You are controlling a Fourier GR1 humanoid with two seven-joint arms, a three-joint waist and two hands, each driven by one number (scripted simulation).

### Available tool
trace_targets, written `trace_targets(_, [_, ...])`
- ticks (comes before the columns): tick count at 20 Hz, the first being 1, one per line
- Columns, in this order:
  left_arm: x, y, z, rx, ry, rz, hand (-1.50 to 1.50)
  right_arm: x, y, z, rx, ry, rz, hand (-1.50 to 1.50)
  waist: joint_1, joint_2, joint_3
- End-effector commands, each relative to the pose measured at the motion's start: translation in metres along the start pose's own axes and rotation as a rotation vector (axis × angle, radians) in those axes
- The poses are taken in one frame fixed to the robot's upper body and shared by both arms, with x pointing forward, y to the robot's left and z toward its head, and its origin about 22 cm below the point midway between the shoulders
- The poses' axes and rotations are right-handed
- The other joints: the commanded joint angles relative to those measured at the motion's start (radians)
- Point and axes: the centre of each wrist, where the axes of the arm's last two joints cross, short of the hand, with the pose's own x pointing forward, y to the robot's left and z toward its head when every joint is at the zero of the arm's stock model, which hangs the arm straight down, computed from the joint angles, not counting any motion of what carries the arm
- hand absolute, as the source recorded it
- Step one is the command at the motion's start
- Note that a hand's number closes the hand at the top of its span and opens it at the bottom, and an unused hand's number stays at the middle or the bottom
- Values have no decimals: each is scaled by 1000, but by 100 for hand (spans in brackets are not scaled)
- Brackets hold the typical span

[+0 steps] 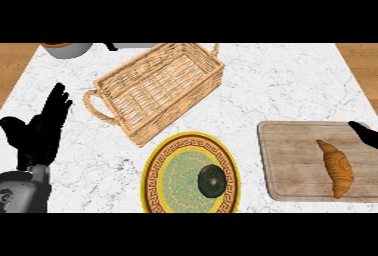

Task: Pick the croissant from the cutting board and place it in the basket

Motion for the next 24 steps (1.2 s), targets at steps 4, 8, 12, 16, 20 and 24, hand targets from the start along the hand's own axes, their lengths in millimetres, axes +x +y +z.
trace_targets(4, [10,8,-4,26,-2,-18,0,-1,-52,-1,295,222,410,-150,-16,-6,-7])
trace_targets(8, [-2,12,4,22,0,-21,0,14,-63,8,571,338,510,-150,-19,-7,-6])
trace_targets(12, [8,5,-3,2,11,8,0,73,-81,-5,661,355,509,-150,-5,-4,-1])
trace_targets(16, [0,-3,9,-9,-15,-2,0,85,-91,10,675,408,466,-150,9,1,2])
trace_targets(20, [2,-5,1,-1,-6,9,0,85,-99,19,610,399,401,-150,10,2,3])
trace_targets(24, [5,-26,-7,-14,-8,6,0,59,-82,42,550,357,318,-150,10,3,3])
